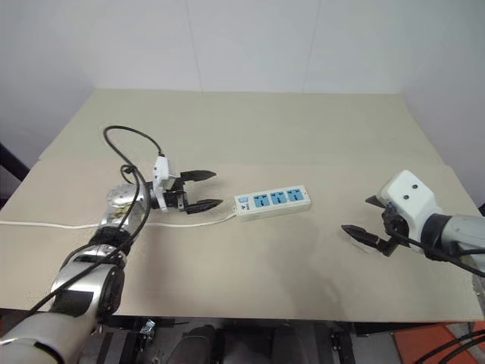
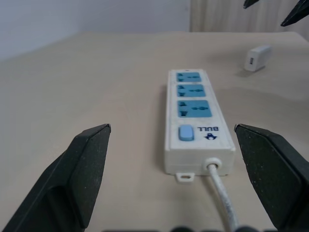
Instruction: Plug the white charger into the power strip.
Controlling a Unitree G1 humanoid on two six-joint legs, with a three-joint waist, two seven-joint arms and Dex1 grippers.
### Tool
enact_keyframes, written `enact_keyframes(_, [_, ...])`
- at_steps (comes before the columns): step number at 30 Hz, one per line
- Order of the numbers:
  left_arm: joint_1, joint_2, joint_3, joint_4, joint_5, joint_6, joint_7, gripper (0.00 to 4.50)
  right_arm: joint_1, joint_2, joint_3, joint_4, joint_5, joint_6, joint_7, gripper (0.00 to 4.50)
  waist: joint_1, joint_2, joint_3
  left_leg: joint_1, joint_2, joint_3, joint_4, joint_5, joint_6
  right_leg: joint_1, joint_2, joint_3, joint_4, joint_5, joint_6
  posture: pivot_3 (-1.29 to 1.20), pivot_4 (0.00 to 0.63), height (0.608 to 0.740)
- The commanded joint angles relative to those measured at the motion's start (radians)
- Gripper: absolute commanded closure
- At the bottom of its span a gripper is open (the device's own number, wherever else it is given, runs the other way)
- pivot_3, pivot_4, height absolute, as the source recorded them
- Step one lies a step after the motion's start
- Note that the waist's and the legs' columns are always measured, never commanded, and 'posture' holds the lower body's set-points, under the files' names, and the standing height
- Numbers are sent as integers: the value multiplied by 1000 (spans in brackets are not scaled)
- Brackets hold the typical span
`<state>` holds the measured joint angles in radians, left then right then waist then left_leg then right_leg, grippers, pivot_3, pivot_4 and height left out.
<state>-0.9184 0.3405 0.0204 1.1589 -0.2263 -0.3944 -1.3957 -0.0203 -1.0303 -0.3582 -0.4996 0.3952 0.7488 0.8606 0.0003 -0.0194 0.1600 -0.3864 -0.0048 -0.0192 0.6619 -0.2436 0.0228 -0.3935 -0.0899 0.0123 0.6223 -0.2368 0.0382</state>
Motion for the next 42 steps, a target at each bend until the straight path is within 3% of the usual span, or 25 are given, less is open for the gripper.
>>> enact_keyframes(1, [-53, -12, -24, 79, 70, -16, -24, 25, -7, 6, -1, -64, 1, 14, -37, 0, 0, 0, 0, 0, 0, 0, 0, 0, 0, -1, 0, 0, 0, 0, 0, 0, 150, 740])
enact_keyframes(7, [-89, -11, -114, 123, 240, -30, 93, 25, -25, 24, 21, -127, 14, 57, -87, 0, 3, -2, 1, -1, 0, -2, 1, 0, 0, -1, 0, 0, 3, 0, 0, 0, 150, 740])
enact_keyframes(12, [-110, -32, -115, 144, 276, 53, 105, 25, -21, 29, 50, -158, 13, 78, -111, 0, 2, -2, 1, -1, 0, -2, 1, 0, 0, -1, 0, 0, 3, 0, 0, 0, 150, 740])
enact_keyframes(15, [-121, -38, -134, 148, 306, 91, 101, 637, -36, 27, 79, -171, 25, 100, -119, 0, 3, -2, 1, -1, 0, -2, 1, 0, 0, -1, 0, -1, 3, 0, 0, 0, 150, 740])
enact_keyframes(27, [-102, -27, -141, 127, 333, 86, 70, 4457, -133, 20, 205, -160, 24, 129, -117, 0, 2, -2, 1, 0, 0, -2, 1, 0, 0, -1, 0, 0, 3, 0, 0, 0, 150, 740])
enact_keyframes(34, [-42, 40, -71, 7, 235, 189, -41, 4483, -142, 23, 236, -154, 18, 120, -116, 0, -6, -2, 1, -2, 0, -3, 1, 0, 0, -3, 1, 0, 4, 0, 0, 0, 150, 740])
enact_keyframes(41, [223, 146, -53, -417, 164, 362, -18, 4483, -151, 52, 287, -137, -2, 99, -133, 0, -17, -2, 1, 0, 2, -6, 1, 0, 0, -5, 1, 2, 6, 0, 0, 0, 150, 740])
enact_keyframes(42, [257, 150, -45, -470, 137, 383, -24, 4188, -155, 57, 295, -134, -5, 95, -132, 0, -17, -2, 1, 1, 2, -6, 1, 0, 0, -4, 1, 3, 7, 0, 0, 0, 150, 740])
